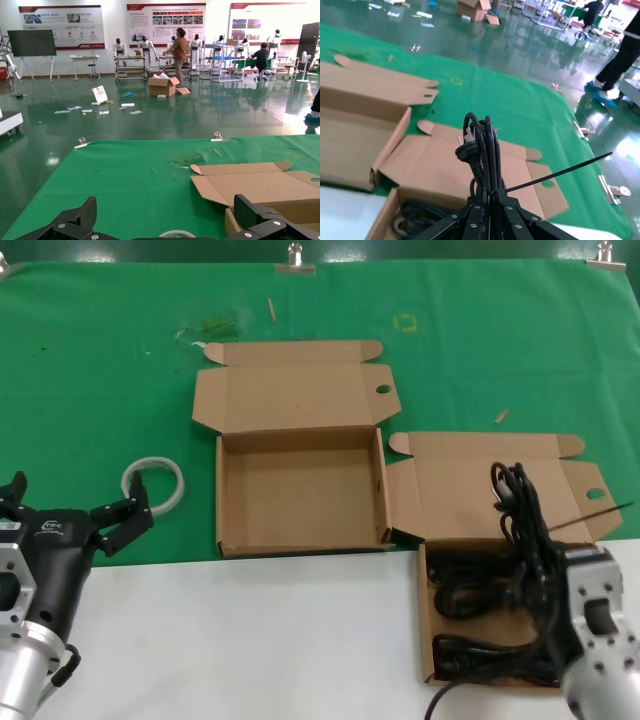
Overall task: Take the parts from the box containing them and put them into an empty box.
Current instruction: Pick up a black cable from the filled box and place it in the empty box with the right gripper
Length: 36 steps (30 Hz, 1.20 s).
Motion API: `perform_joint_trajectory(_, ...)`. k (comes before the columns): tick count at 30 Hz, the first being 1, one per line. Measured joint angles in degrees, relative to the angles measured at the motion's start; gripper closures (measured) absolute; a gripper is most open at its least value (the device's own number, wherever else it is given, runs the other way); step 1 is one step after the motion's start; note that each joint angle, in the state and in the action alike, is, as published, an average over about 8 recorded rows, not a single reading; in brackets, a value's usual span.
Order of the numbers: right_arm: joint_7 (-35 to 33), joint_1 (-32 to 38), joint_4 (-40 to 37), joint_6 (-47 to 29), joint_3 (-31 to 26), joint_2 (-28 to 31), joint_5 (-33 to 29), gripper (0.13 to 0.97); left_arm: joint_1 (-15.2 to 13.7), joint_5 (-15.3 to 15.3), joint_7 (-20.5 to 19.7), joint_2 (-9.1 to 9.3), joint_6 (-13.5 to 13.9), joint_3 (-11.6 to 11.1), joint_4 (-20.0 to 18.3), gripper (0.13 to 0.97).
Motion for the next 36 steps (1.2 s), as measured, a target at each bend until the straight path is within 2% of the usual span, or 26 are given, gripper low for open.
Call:
perform_joint_trajectory(9,2.5,7.8,-2.7,-1.6,-5.3,0.0,0.2,0.929,0.0,0.0,0.0,0.00,0.0,0.0,0.0,0.132)
perform_joint_trajectory(19,6.4,17.3,-12.3,-6.3,-11.4,0.0,0.2,0.929,0.0,0.0,0.0,0.00,0.0,0.0,0.0,0.132)
perform_joint_trajectory(25,12.2,23.9,-21.2,-11.1,-16.8,0.2,0.2,0.932,0.0,0.0,0.0,0.00,0.0,0.0,0.0,0.132)
perform_joint_trajectory(36,25.5,36.8,-37.0,-18.8,-30.7,0.7,0.2,0.932,0.0,0.0,0.0,0.00,0.0,0.0,0.0,0.132)
